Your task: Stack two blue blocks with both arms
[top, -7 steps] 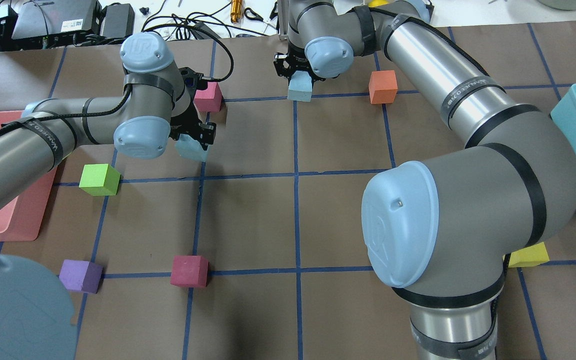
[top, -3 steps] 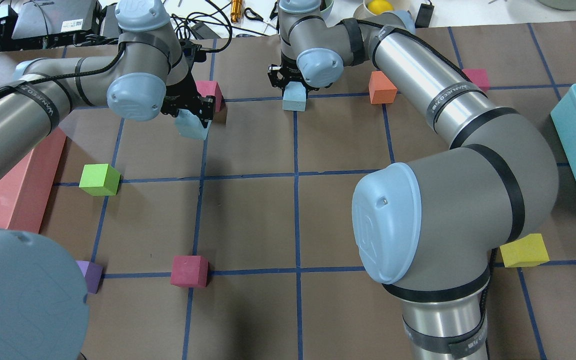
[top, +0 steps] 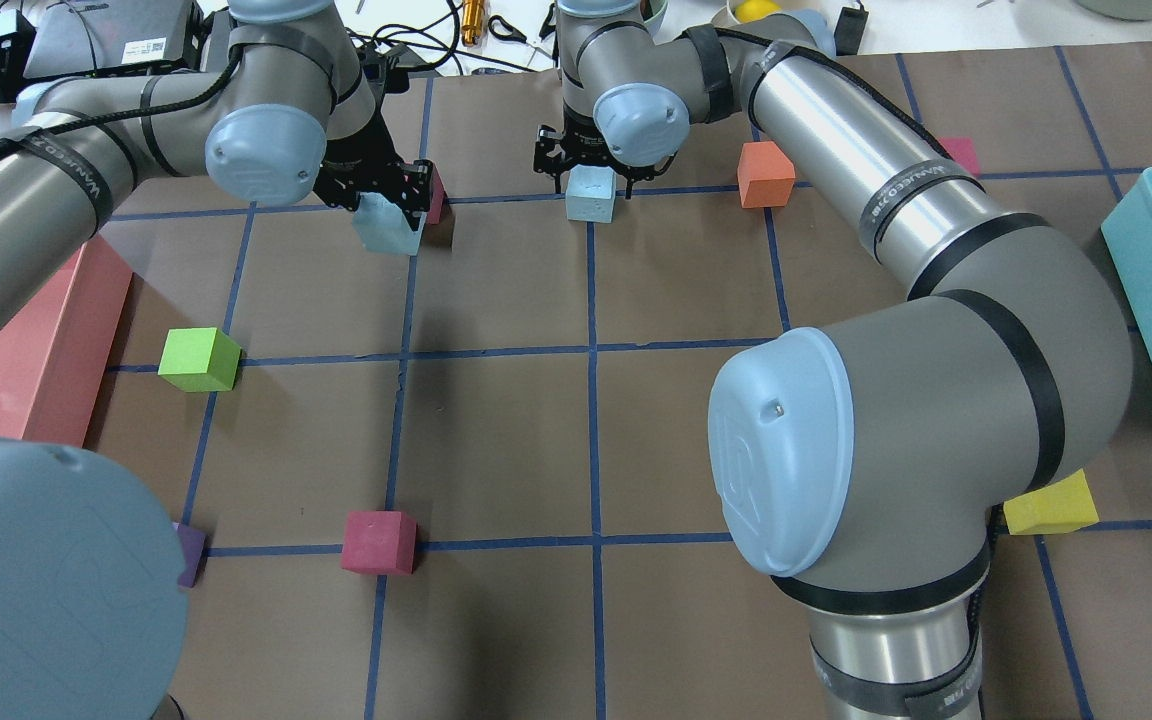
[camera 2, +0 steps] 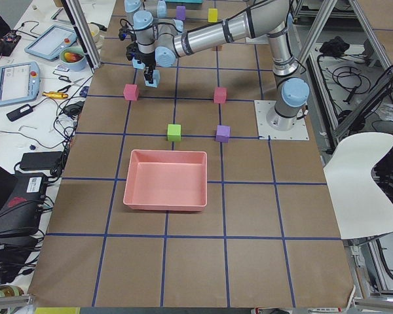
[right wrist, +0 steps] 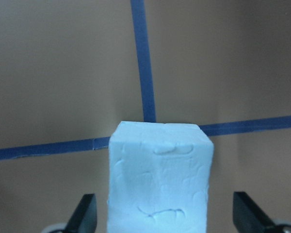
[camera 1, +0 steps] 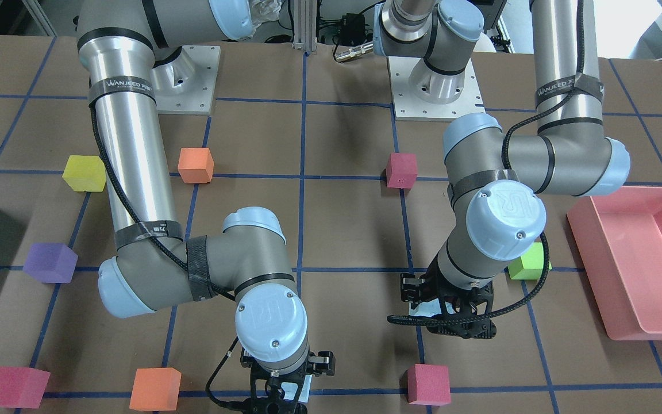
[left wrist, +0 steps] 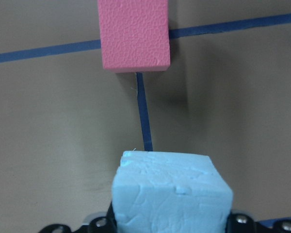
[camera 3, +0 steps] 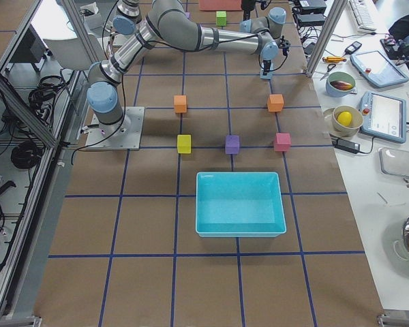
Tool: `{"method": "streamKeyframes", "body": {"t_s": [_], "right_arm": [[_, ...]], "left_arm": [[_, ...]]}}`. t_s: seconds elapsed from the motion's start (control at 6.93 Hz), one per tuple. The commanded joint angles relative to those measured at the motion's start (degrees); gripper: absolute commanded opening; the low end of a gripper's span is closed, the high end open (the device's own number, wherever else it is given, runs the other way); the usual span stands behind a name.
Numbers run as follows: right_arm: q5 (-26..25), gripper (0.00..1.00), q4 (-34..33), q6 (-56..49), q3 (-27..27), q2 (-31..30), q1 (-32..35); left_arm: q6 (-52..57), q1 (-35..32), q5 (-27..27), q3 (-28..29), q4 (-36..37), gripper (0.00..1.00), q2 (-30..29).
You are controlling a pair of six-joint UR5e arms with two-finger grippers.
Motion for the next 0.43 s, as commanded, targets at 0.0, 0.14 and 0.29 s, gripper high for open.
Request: {"method": "streamKeyframes", "body": {"t_s": [0.0,0.14,0.29], "right_arm": [[-0.4,1.0,6.2,-0.9,0.6,-5.8,-1.4],[-0.2,1.0,10.0,-1.5,0.7,-7.9,-3.6],[-0.2,1.0,13.5,-4.6,1.1,-10.9,-5.8]], "left_arm": [[-3.3,-0.3,-0.8,4.7,-3.0,0.0,-1.6],[-7.0,-0.8,-4.2,5.6,-2.8,0.0,-2.8],[-7.7,-1.6,-4.3,6.8,-2.4,0.0,-3.7]]}}
